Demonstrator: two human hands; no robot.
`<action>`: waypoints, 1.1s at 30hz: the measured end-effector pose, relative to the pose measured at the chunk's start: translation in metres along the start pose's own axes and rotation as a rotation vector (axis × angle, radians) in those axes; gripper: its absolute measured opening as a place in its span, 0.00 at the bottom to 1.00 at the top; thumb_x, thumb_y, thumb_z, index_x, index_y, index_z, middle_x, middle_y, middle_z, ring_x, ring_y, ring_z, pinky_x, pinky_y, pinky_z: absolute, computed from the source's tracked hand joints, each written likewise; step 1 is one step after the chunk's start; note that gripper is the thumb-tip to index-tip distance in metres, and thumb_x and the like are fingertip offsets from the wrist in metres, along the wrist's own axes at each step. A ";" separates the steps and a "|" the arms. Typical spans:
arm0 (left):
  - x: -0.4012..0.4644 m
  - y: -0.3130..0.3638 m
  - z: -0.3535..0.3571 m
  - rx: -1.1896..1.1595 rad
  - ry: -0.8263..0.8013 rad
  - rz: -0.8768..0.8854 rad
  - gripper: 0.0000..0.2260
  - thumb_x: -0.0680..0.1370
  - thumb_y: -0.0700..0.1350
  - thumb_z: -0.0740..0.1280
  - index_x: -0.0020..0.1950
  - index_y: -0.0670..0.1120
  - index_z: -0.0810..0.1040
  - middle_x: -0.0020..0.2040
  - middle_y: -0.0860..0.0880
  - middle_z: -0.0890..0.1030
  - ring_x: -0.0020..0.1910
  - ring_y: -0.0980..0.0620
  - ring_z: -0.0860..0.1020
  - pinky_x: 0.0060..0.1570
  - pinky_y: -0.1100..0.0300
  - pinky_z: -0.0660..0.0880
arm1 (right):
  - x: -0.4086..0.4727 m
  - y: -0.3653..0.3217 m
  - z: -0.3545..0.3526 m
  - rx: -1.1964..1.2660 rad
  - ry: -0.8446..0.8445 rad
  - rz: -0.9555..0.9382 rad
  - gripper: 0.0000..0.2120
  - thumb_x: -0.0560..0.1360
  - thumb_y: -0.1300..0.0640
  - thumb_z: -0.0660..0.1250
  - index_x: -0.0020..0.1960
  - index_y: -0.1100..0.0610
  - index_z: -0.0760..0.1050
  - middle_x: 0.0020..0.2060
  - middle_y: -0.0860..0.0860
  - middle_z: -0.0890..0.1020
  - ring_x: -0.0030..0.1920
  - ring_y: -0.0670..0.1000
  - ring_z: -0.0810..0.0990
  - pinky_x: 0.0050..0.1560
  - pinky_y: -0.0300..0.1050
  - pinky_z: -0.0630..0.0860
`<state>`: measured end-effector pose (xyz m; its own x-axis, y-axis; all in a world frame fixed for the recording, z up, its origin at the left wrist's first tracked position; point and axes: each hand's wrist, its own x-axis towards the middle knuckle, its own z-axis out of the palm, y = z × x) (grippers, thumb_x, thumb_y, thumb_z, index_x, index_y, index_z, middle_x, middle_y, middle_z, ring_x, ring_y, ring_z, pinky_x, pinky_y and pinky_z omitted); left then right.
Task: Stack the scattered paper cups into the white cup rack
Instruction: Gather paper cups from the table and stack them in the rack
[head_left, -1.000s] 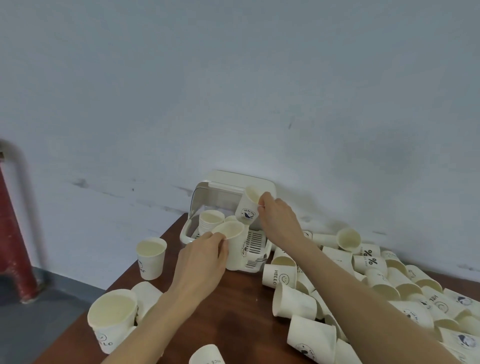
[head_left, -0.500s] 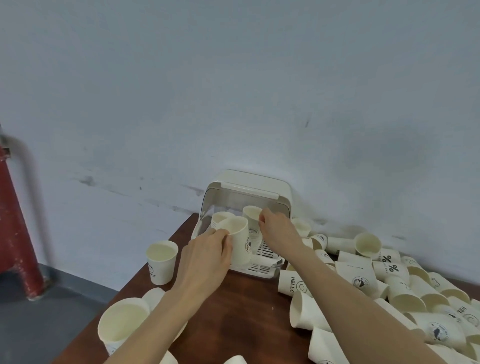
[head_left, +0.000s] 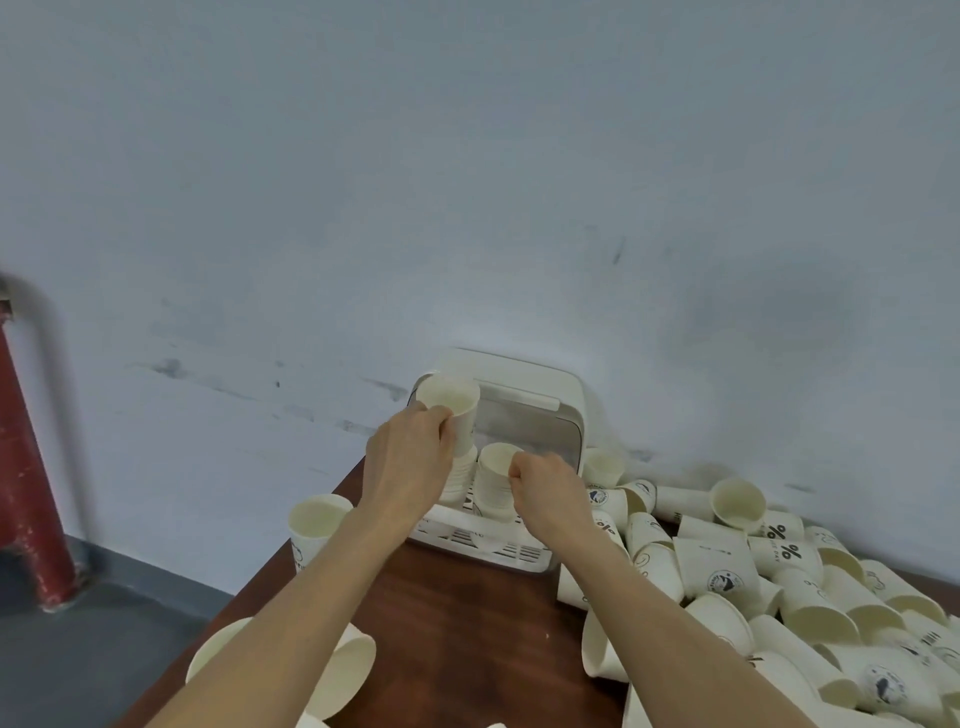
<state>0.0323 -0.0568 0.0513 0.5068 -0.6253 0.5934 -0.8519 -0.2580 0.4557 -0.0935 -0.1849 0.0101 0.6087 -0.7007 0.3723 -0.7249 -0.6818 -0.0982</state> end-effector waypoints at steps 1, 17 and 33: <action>0.004 -0.003 0.004 0.007 0.001 -0.001 0.12 0.81 0.45 0.58 0.45 0.44 0.79 0.39 0.48 0.75 0.38 0.44 0.74 0.37 0.52 0.73 | 0.000 -0.001 0.000 -0.010 -0.003 0.001 0.09 0.75 0.62 0.58 0.47 0.56 0.76 0.41 0.55 0.80 0.42 0.58 0.79 0.41 0.52 0.77; 0.013 -0.033 0.054 0.165 -0.199 -0.012 0.12 0.82 0.45 0.55 0.52 0.46 0.79 0.51 0.47 0.78 0.46 0.43 0.77 0.41 0.53 0.72 | -0.007 0.000 0.005 -0.021 -0.011 -0.023 0.10 0.76 0.63 0.56 0.52 0.57 0.75 0.43 0.56 0.81 0.45 0.59 0.79 0.41 0.52 0.74; -0.031 -0.012 0.031 0.104 -0.371 0.003 0.16 0.80 0.44 0.56 0.68 0.49 0.70 0.60 0.47 0.73 0.67 0.45 0.67 0.49 0.51 0.73 | -0.052 0.005 -0.038 0.044 -0.043 -0.066 0.21 0.74 0.64 0.56 0.66 0.56 0.69 0.51 0.55 0.79 0.55 0.56 0.73 0.49 0.50 0.72</action>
<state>0.0231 -0.0574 0.0064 0.4385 -0.8454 0.3052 -0.8717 -0.3173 0.3734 -0.1411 -0.1438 0.0255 0.6689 -0.6616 0.3390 -0.6682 -0.7349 -0.1158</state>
